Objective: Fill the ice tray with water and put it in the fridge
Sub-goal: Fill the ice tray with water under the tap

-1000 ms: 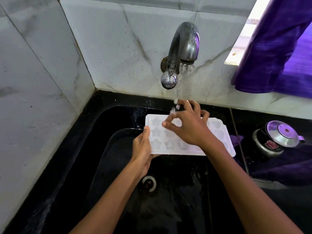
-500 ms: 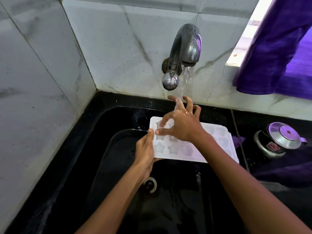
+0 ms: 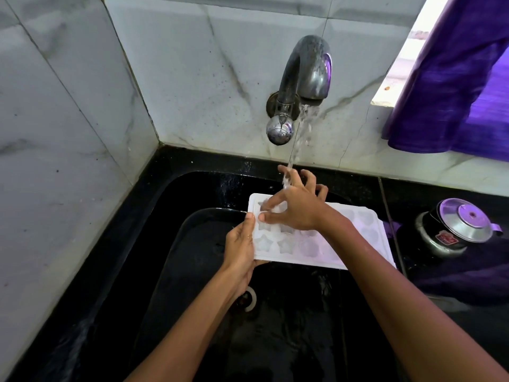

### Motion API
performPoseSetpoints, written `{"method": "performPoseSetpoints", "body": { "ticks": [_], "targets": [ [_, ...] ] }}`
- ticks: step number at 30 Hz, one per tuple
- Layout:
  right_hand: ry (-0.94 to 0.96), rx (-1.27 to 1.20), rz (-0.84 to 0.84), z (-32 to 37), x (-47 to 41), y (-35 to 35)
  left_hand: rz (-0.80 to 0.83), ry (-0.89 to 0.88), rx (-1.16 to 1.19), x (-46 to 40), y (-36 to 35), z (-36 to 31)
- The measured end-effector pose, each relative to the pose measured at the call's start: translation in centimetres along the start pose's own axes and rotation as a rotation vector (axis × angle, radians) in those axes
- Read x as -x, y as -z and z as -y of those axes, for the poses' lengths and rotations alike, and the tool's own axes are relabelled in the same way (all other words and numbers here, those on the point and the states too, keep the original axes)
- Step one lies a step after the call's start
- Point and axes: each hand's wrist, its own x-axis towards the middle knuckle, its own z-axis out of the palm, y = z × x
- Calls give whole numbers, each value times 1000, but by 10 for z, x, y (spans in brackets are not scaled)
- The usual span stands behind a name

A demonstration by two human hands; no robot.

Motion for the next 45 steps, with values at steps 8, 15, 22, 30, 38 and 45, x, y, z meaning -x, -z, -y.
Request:
{"method": "performPoseSetpoints", "body": {
  "ticks": [8, 15, 22, 30, 38, 45],
  "targets": [
    [-63, -193, -256, 1, 10, -4, -4, 2, -20, 3, -3, -2],
    [-13, 55, -77, 5, 37, -19, -9, -3, -24, 2, -7, -2],
    [-31, 90, -183, 5, 40, -18, 8, -16, -44, 0, -7, 2],
    [-1, 88, -201, 10, 34, -18, -6, -17, -9, -4, -4, -2],
    [-9, 147, -135, 14, 32, -21, -27, 3, 10, -3, -2, -3],
    [-1, -18, -423, 12, 44, -31, -22, -7, 52, -3, -4, -8]
  ]
}}
